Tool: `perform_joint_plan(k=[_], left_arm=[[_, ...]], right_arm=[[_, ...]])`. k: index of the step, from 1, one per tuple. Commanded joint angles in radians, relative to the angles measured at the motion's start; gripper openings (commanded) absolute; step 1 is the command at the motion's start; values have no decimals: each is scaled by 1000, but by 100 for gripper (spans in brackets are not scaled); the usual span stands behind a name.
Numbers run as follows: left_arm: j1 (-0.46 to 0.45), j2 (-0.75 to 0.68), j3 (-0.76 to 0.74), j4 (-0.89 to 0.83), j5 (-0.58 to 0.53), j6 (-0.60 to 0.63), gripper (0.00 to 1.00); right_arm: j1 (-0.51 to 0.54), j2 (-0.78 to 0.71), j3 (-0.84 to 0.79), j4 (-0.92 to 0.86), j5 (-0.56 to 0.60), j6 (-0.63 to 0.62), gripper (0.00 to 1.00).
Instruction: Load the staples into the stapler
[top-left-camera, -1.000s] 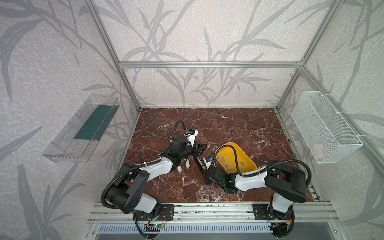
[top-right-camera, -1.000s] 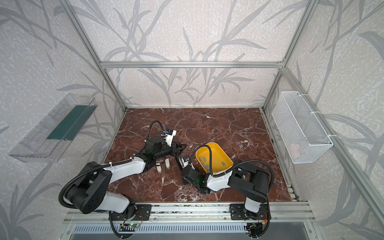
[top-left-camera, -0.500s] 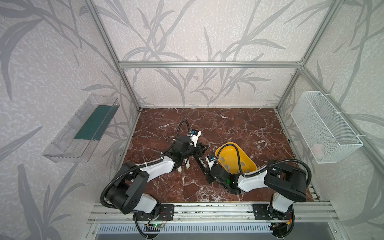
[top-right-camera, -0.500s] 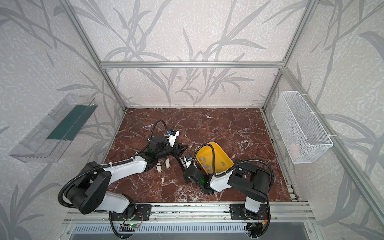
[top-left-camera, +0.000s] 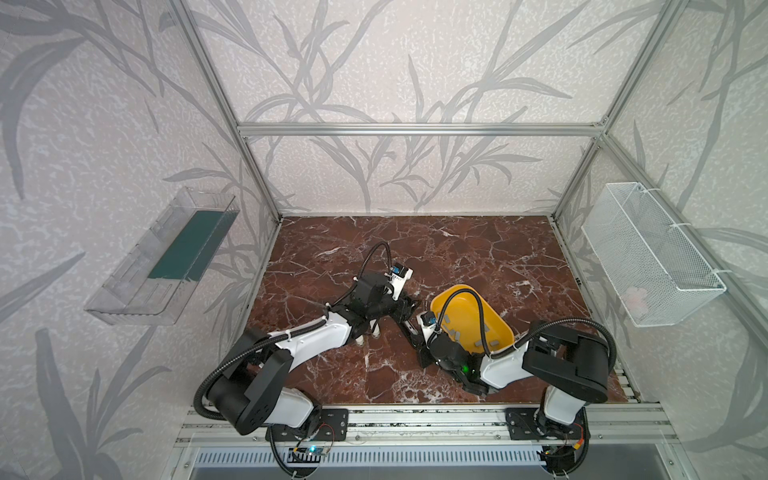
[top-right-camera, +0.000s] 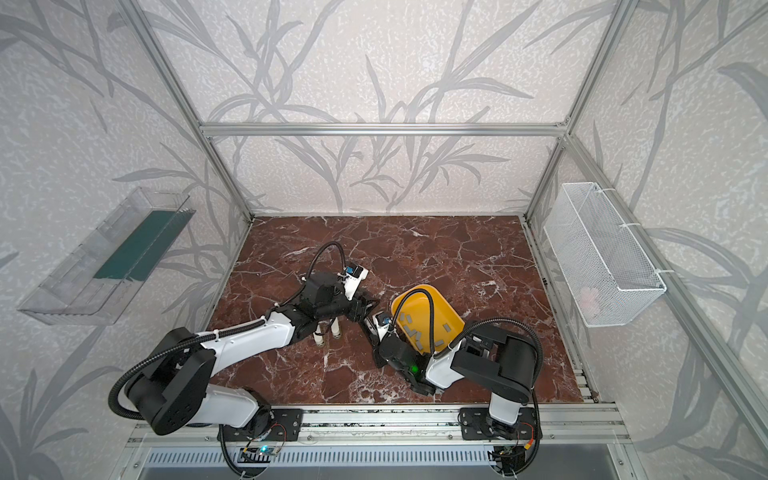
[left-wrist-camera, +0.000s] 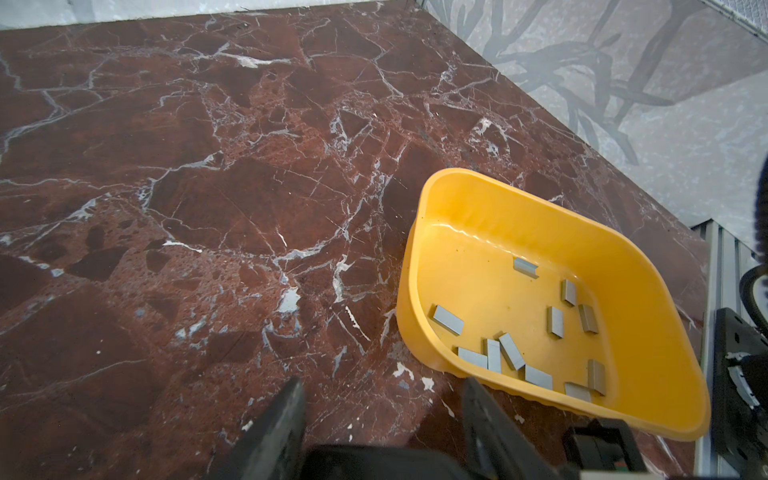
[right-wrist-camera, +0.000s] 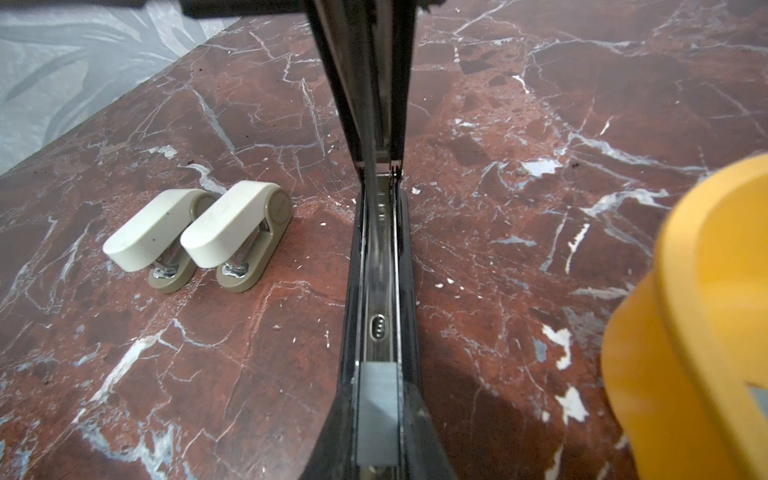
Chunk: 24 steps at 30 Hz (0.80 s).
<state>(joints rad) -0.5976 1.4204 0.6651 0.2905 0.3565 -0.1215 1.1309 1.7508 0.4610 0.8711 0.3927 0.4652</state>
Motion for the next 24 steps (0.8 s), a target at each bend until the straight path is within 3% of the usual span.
perform_joint_plan(k=[1,13,22,24], left_arm=[[-22,-26,21,-40,-35,74,64],[-44,-42,12,-32,-50,90,67],[-47,-117,-55,44,-40,99,89],[-49,-122,-57,46,-40,99,90]], right_arm=[[-14,-14,-12,55,68,24,7],[-14,-7,-10,54,66,32,7],[-13,-17,-18,53,66,32,7],[-13,-14,-18,52,64,32,7]])
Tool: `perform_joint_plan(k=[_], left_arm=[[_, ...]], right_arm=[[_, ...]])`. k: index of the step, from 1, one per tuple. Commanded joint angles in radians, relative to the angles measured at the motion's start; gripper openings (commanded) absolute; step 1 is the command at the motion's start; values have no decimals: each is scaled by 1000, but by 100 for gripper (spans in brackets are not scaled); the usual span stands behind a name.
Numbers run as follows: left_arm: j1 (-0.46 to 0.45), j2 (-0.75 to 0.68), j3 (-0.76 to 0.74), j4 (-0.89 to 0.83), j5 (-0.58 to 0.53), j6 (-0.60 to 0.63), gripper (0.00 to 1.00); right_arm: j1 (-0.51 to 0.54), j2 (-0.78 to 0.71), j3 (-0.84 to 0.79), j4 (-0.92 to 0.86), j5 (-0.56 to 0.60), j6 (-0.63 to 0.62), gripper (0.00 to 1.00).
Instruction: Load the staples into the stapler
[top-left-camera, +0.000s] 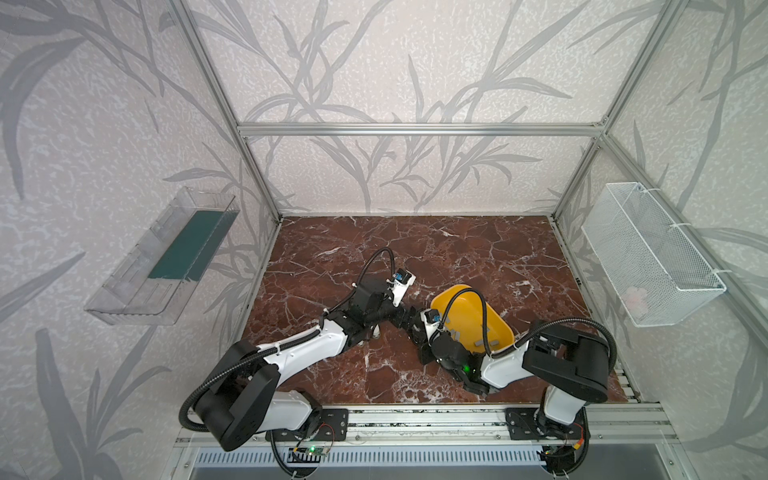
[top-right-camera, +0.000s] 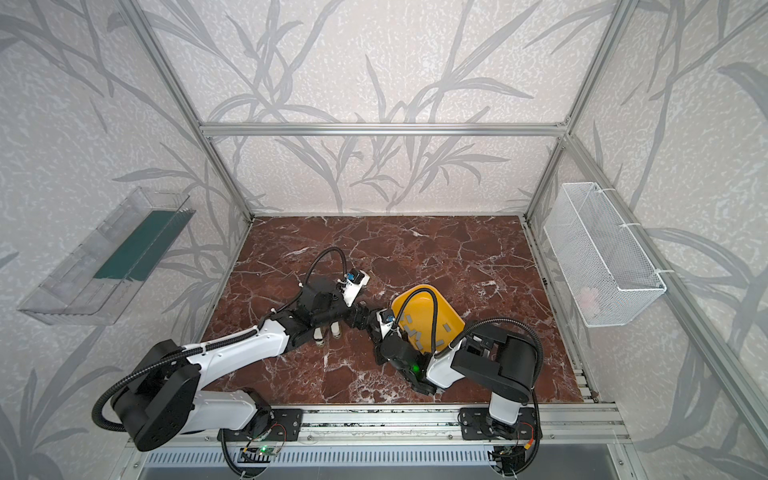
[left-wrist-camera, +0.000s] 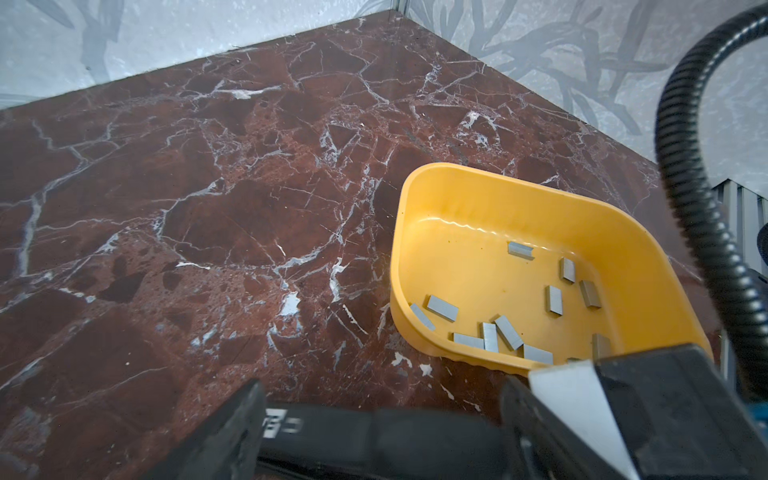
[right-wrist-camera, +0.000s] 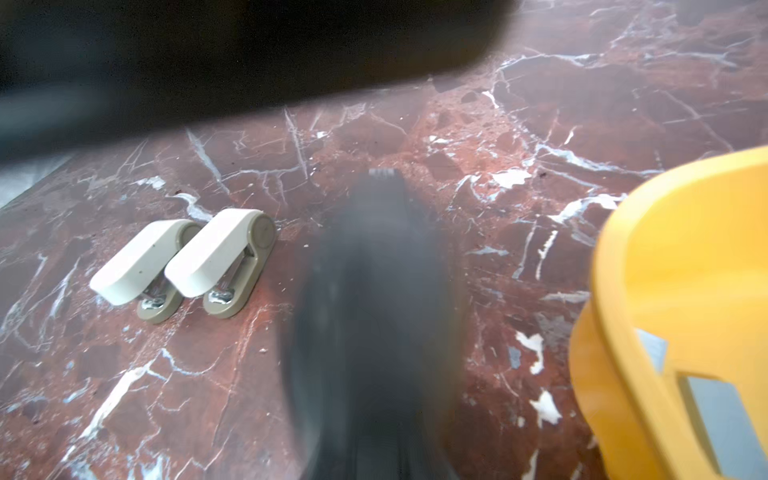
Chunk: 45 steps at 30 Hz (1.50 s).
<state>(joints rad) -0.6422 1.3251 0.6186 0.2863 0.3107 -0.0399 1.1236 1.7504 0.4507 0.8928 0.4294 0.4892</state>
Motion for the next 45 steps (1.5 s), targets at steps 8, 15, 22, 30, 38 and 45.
perform_joint_plan(k=[8,15,22,30,38,45], left_arm=[[-5,-75,-47,82,-78,7,88],[-4,-58,-30,57,-173,-17,85],[-4,-59,-30,60,-175,-24,85],[-4,-40,-13,41,-176,-28,82],[-4,3,27,-12,-247,-37,76],[-4,26,47,-33,-240,-41,72]], right_arm=[[-6,-18,-9,27,22,5,7],[40,-84,25,-68,49,-41,24],[57,-136,28,-121,57,-47,41],[74,-233,37,-224,63,-63,47],[77,-297,88,-370,56,-65,35],[73,-236,138,-403,64,-66,29]])
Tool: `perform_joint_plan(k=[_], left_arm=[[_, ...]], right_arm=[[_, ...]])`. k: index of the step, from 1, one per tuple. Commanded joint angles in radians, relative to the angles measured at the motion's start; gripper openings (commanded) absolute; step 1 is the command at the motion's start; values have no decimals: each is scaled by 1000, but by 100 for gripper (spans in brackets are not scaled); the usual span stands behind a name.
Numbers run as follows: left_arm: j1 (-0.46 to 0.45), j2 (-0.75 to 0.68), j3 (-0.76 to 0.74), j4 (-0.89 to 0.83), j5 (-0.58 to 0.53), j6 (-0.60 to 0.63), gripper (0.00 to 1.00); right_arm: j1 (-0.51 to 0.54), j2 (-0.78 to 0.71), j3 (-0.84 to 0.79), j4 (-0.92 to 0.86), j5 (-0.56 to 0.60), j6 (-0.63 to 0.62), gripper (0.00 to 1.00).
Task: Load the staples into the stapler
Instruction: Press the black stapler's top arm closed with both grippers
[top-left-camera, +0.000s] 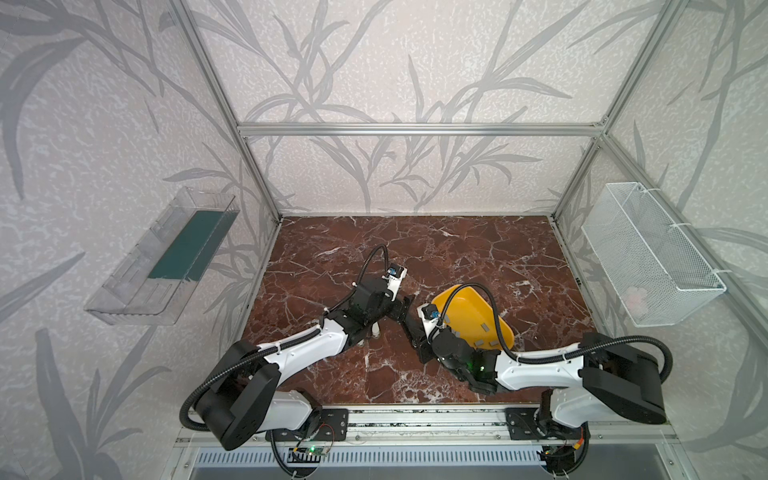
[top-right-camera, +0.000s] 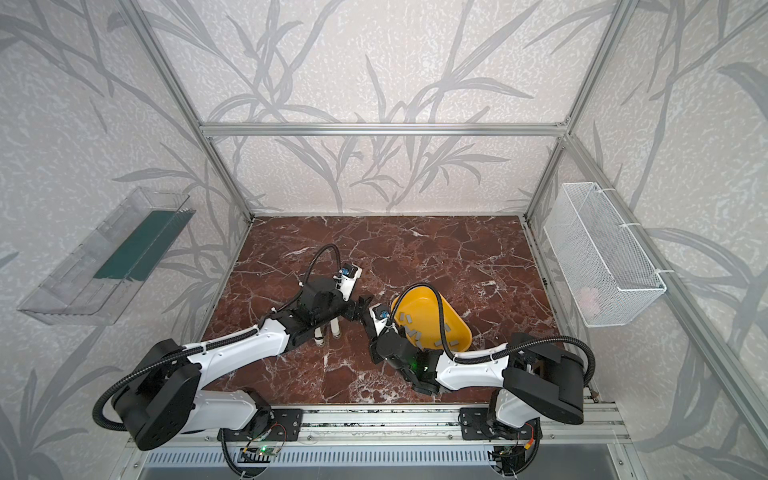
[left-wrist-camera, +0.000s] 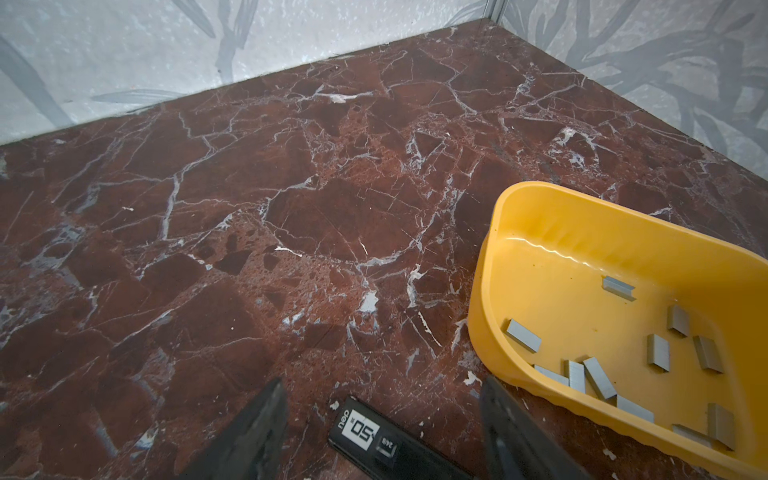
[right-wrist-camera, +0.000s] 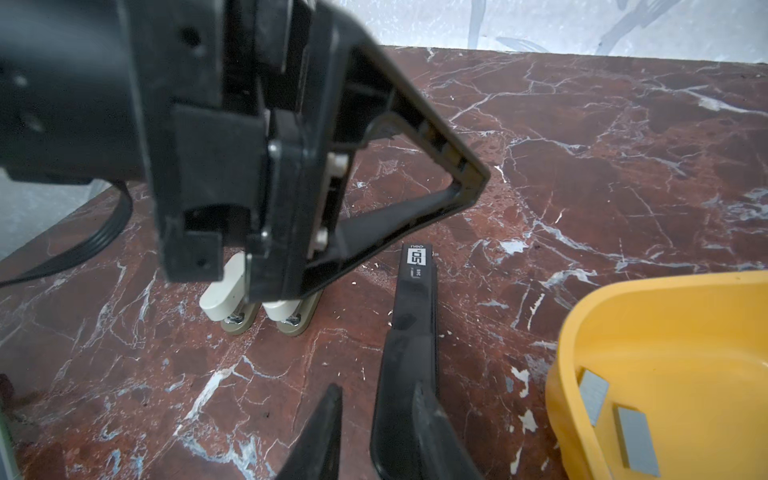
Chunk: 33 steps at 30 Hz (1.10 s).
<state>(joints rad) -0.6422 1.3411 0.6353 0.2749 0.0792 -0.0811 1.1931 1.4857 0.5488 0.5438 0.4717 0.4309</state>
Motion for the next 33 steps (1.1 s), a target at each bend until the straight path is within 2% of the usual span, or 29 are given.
perform_joint_plan(k=[1,6,16,33], left_arm=[[-4,13,33,-23,-6,0,71],[-3,37,52,-42,8,-16,70],[-4,116,99,-75,40,-168,66],[-4,164,145,-137,15,-189,64]], right_arm=[[2,40,52,-67,21,-6,28],[1,87,77,-78,16,6,27],[2,126,34,-31,14,43,25],[24,215,-23,47,23,103,22]])
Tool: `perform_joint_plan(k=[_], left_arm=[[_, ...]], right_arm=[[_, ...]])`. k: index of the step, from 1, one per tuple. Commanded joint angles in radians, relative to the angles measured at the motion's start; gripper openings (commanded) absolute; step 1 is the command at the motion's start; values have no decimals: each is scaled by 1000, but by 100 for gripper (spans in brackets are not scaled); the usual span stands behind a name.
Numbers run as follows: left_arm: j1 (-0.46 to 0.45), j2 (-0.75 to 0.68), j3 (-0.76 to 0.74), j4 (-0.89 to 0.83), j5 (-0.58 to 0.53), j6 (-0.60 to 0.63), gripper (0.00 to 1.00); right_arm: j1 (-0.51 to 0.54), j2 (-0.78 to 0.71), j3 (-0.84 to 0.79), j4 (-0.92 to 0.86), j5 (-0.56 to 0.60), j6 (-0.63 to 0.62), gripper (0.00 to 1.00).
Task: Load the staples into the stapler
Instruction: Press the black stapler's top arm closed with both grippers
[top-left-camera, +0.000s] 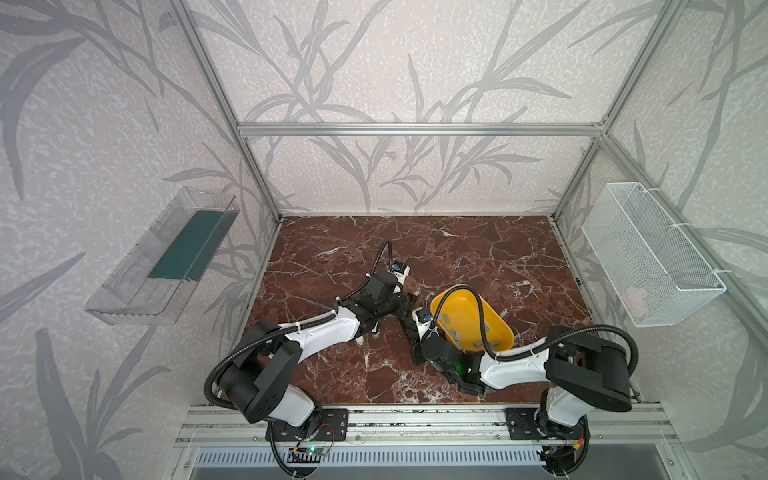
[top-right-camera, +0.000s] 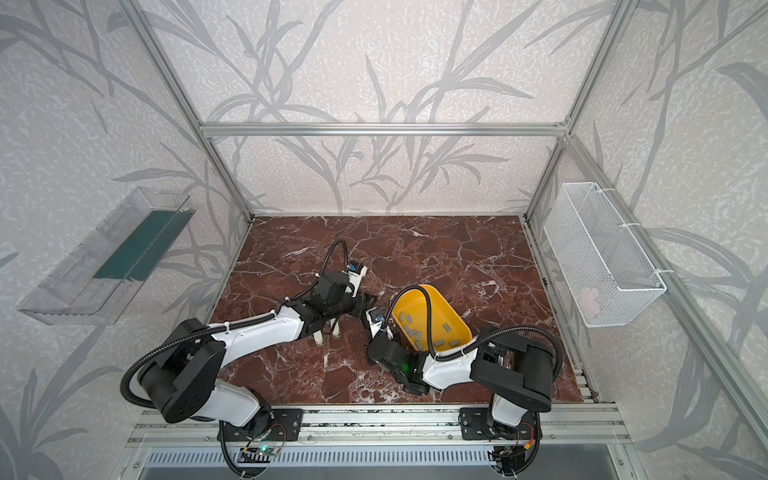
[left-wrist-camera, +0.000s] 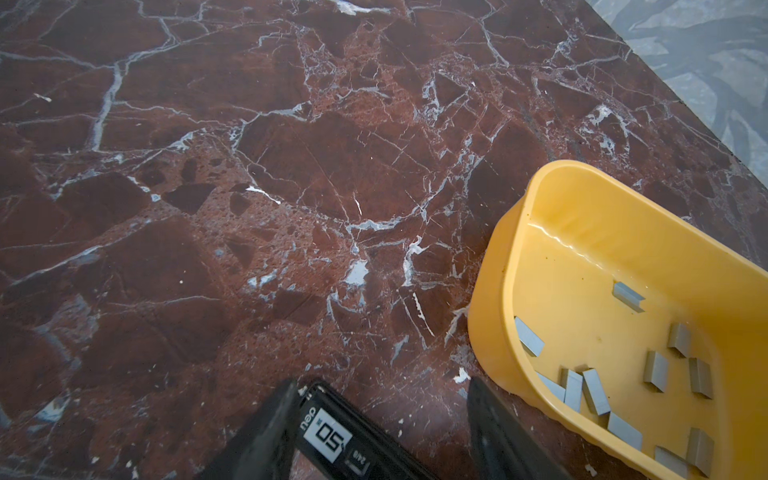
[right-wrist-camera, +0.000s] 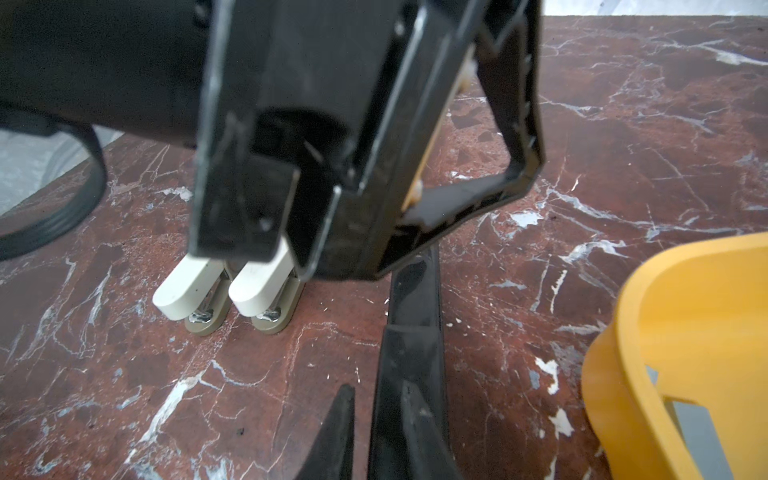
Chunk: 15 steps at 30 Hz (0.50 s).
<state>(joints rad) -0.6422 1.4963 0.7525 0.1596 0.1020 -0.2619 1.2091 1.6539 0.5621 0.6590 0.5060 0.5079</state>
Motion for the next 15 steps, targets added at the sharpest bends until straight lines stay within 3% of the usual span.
perform_joint_plan(k=[1,15], left_arm=[[-4,7,27,-21,-8,-8,64],[-4,7,27,-22,-7,-5,63]], right_arm=[[10,47,-36,-66,-11,27,22],[38,151,-44,-23,4,61,21]])
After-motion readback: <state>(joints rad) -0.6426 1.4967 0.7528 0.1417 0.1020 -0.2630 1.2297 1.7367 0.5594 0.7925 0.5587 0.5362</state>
